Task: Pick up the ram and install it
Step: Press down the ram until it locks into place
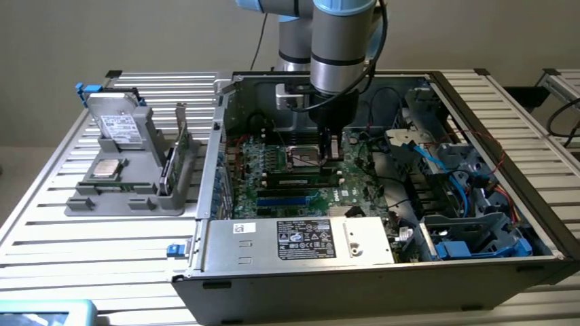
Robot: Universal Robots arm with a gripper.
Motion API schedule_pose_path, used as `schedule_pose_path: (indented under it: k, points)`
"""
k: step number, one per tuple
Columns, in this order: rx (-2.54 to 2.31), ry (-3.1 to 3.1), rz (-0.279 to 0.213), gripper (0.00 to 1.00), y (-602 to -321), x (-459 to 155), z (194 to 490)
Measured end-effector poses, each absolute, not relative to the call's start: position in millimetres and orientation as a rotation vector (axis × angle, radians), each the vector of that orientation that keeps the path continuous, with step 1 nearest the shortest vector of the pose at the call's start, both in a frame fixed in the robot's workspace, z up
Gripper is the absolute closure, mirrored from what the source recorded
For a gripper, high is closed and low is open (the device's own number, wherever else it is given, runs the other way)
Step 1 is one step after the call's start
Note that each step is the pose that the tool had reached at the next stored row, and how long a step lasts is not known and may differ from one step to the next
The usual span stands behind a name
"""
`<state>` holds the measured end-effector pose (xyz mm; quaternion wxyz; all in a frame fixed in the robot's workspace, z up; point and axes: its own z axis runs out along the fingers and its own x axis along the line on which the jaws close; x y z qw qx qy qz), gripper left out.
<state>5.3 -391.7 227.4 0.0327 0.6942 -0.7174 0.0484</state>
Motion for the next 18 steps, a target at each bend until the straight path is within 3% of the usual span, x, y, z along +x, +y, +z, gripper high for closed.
schedule_pose_path:
  k: [18]
  points:
    - [2.14,-2.205,0.149,0.89,-391.6,5.3,225.2]
